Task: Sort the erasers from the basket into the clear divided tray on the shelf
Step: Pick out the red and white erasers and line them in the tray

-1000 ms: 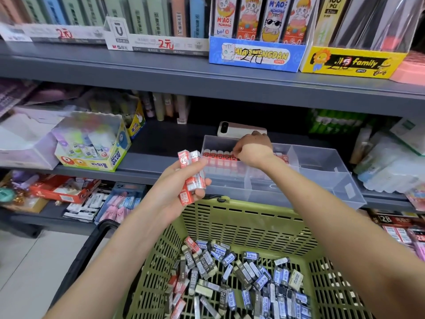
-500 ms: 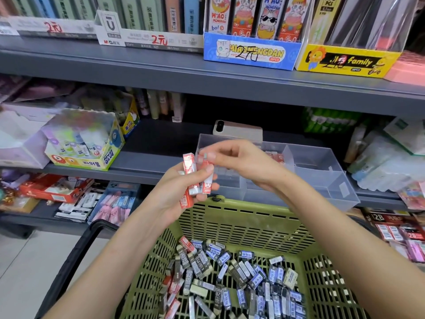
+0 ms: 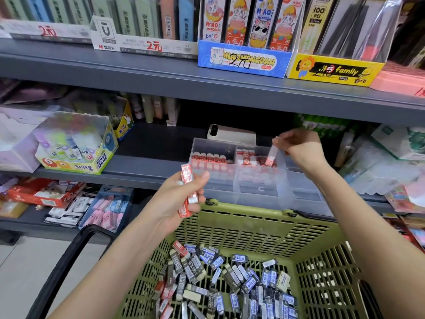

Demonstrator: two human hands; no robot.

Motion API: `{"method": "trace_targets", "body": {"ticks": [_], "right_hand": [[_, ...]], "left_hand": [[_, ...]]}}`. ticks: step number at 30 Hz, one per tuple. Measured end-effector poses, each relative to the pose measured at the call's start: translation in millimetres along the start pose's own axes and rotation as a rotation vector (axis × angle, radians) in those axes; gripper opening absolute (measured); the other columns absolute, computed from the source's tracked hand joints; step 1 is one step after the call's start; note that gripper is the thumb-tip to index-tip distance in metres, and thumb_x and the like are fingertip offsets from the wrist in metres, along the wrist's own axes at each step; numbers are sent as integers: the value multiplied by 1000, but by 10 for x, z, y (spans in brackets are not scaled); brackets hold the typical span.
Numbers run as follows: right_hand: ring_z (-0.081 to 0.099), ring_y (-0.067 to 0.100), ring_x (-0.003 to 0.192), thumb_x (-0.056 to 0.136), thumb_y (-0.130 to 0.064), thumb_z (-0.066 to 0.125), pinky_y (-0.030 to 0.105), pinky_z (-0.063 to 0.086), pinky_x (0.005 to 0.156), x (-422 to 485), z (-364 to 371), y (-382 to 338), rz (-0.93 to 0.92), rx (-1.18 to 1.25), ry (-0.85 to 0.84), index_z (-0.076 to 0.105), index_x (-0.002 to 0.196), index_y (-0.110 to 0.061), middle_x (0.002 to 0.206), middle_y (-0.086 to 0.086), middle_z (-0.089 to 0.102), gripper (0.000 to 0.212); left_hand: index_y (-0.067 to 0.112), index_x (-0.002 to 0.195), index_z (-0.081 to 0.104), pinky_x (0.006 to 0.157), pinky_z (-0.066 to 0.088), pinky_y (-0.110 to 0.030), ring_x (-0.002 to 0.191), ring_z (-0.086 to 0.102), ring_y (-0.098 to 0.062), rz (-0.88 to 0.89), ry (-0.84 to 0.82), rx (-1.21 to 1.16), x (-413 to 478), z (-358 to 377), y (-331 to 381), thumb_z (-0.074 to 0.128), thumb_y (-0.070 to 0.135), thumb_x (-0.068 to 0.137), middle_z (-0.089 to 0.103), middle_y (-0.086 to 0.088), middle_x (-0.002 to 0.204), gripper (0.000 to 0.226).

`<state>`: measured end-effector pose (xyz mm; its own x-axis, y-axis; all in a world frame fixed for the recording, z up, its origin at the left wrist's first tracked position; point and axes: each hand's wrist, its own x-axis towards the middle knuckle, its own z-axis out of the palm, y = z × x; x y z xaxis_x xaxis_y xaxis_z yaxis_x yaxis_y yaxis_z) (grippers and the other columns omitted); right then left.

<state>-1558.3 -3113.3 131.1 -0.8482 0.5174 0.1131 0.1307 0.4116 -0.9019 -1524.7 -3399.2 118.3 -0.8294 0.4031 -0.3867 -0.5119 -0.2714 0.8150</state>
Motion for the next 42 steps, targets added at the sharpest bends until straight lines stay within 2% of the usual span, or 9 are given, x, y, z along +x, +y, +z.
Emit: {"method": "trace_targets", "body": {"ticks": [8,13,18,21,26,30,35,39,42], "right_hand": [[63,24,56,83,-9,69,40,60,67,162,299,106,123,-182,-188,70,82,-7,66,7,64,3],[66,28,83,78,-9,73,38,56,80,108,365,158,0,-385,-130,65,104,-6,93,12,68,28],[64,27,95,79,-16,72,32,49,82,25,343,50,-8,-579,-149,62,104,-10,98,10,70,28],[63,24,91,85,-22,64,32,48,79,-199,370,-158,-208,-624,-34,65,100,-13,93,7,70,18],[56,3,64,90,-21,61,24,50,57,-829,448,-593,-178,56,-591,69,91,-19,74,-5,67,8],[53,7,69,83,-12,68,27,50,65,-1008,404,-660,-265,-20,-715,68,97,-12,85,9,65,14],[44,-2,58,77,-15,75,13,39,57,-1102,266,-553,-323,-143,-781,62,84,-16,70,-8,50,15],[50,5,67,82,-20,70,22,44,64,-1130,167,-434,-353,-221,-675,70,93,-21,77,-7,61,11],[49,-3,55,81,-17,71,13,39,55,-921,-44,-325,-227,-148,-331,70,70,-27,61,-14,63,14]], "left_hand": [[7,91,52,36,36,-18,54,54,-14,-46,-75,-73,-18,-5,-26,69,18,70,57,-8,66,30],[1,95,56,39,38,-20,59,55,-18,-41,-111,-140,-22,5,8,60,2,63,56,-10,68,32],[4,91,59,40,37,-19,61,52,-15,-21,-152,-112,-17,-9,9,64,0,67,53,-6,68,25],[11,75,61,39,35,-17,58,42,-12,5,-214,-69,-8,-18,-1,71,4,69,48,-3,66,13],[10,85,61,38,32,-15,47,39,-6,30,-267,58,-32,-1,0,80,16,61,50,1,60,31],[4,93,53,36,29,-14,44,40,-7,36,-244,116,-64,22,14,79,17,65,53,0,57,40],[7,87,50,35,29,-13,45,44,-8,5,-160,116,-48,18,10,75,25,64,54,-7,60,39],[5,95,53,35,34,-14,51,52,-11,-47,-129,89,-45,74,-64,70,38,70,62,-9,67,45],[0,97,57,34,35,-17,51,53,-14,-90,-100,3,-42,88,-85,64,38,79,62,-12,67,42]]}}
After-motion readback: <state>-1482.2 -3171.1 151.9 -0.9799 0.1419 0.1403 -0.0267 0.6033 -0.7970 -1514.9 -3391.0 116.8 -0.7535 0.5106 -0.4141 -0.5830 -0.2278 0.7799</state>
